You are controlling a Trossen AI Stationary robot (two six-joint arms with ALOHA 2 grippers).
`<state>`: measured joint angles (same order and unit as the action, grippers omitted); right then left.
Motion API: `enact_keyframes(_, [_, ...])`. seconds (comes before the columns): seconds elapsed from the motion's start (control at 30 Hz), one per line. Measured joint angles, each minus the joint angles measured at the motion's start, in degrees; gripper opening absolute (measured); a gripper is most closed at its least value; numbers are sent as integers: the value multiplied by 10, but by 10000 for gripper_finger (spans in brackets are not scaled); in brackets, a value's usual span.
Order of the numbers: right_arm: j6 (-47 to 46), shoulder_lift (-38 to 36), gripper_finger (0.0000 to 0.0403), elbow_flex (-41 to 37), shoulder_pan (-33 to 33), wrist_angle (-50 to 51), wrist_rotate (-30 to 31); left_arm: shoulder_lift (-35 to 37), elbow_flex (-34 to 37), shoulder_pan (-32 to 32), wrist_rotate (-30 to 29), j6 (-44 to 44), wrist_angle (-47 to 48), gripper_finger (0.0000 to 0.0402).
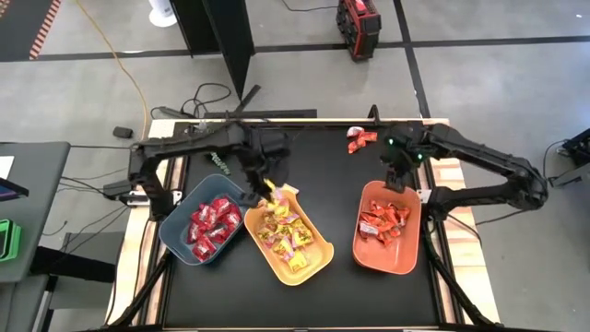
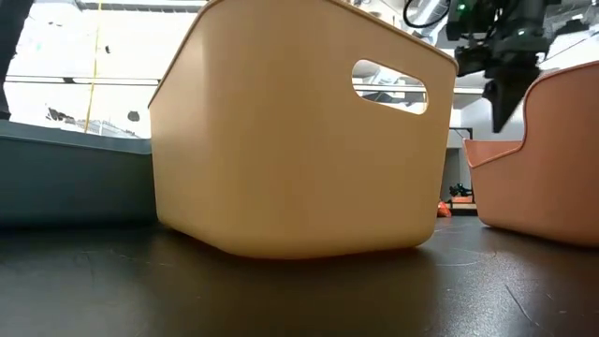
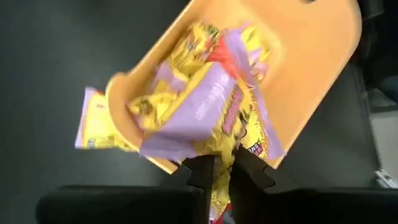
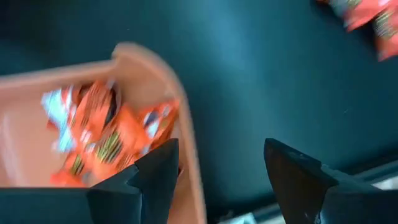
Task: Sort candy
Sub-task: Put the yellow candy into the yellow bin, then put the orange chocolate into the orange bin
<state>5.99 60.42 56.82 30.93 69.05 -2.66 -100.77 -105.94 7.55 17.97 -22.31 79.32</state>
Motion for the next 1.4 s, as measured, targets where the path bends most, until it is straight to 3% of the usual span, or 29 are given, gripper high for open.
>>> enact_keyframes(0.13, [-5, 0, 253, 0, 39, -77, -1, 5, 44, -6, 3, 43, -24, 88])
enact_keyframes(0.27, [-29, 16, 254, 3, 60, -150, -2, 2, 67, -5, 8, 77, -34, 178])
enact_keyframes(0.4, [-52, 63, 255, 17, 76, -215, -5, 3, 70, -5, 8, 89, -38, 265])
enact_keyframes(0.47, [-74, 98, 256, 28, 87, -247, -5, 3, 64, -3, -14, 88, -39, 289])
enact_keyframes(0.63, [-149, 216, 256, 89, 130, -259, -5, 4, 43, 15, -89, 122, -72, 295])
enact_keyframes(0.87, [-171, 381, 256, 179, 195, -134, -5, 4, 40, 54, -98, 164, -110, 288])
enact_keyframes(1.1, [-154, 435, 256, 214, 219, -128, -34, 4, 40, 102, -114, 180, -158, 287])
enact_keyframes(1.4, [-180, 489, 255, 216, 203, -123, -44, 4, 40, 183, -123, 236, -290, 287])
